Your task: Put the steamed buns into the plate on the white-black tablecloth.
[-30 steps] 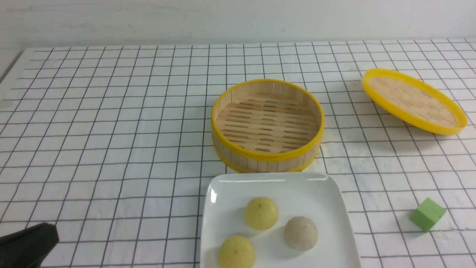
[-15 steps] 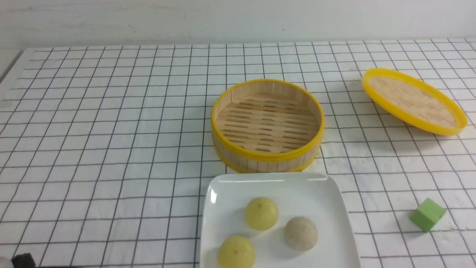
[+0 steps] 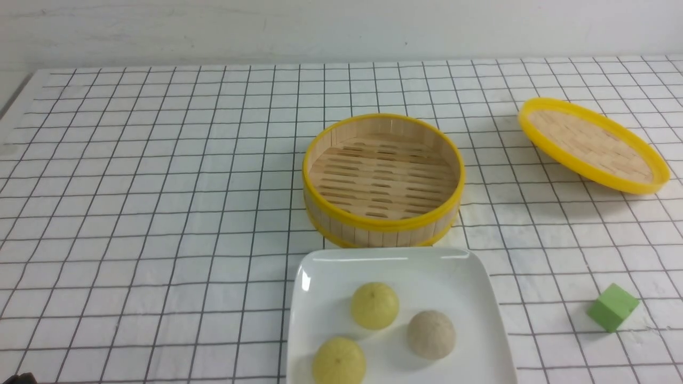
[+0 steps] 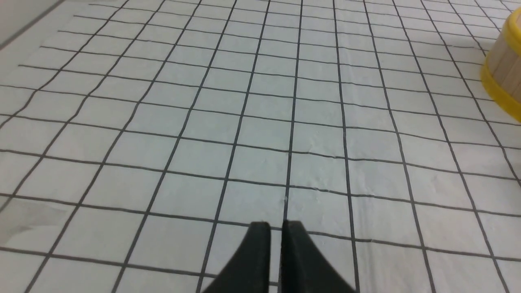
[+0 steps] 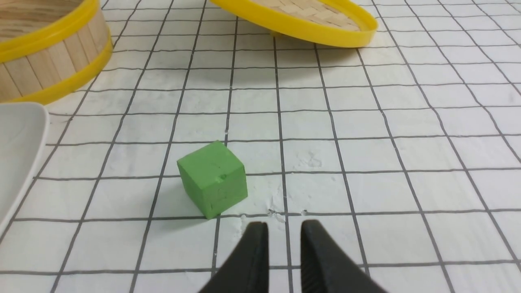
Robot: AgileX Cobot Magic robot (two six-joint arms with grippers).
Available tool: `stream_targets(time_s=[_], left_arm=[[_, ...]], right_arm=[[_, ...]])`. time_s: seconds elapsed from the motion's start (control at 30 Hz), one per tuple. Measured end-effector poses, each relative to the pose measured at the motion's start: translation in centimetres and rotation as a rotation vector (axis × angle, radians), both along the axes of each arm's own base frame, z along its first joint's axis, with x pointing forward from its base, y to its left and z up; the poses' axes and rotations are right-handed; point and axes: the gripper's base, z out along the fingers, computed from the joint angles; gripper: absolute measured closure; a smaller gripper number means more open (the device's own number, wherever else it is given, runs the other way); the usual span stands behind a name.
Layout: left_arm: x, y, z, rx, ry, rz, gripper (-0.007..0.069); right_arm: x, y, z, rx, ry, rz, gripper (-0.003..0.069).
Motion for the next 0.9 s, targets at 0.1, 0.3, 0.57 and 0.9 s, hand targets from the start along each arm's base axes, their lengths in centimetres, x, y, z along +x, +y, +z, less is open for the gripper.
stream_targets(time_s=[0.1,0.3,0.57,0.9], left_arm=[[0.00,0.01,0.00,0.002,0.000,0.000,0.0553],[0.00,0.02,-0.01,0.004,0.001,0.001,0.0551],[0.00,0.03,-0.01,0.004,0.001,0.002,0.0547],[0.00,0.03,-0.01,0.004,0.001,0.002,0.0535]], right_arm=[[0.00,0.00,0.00,0.000,0.000,0.000,0.0515],[0.00,0.00,0.00,0.000,0.000,0.000,0.0508],[0.00,0.00,0.00,0.000,0.000,0.000,0.0505],[0.00,0.00,0.00,0.000,0.000,0.000,0.0496]])
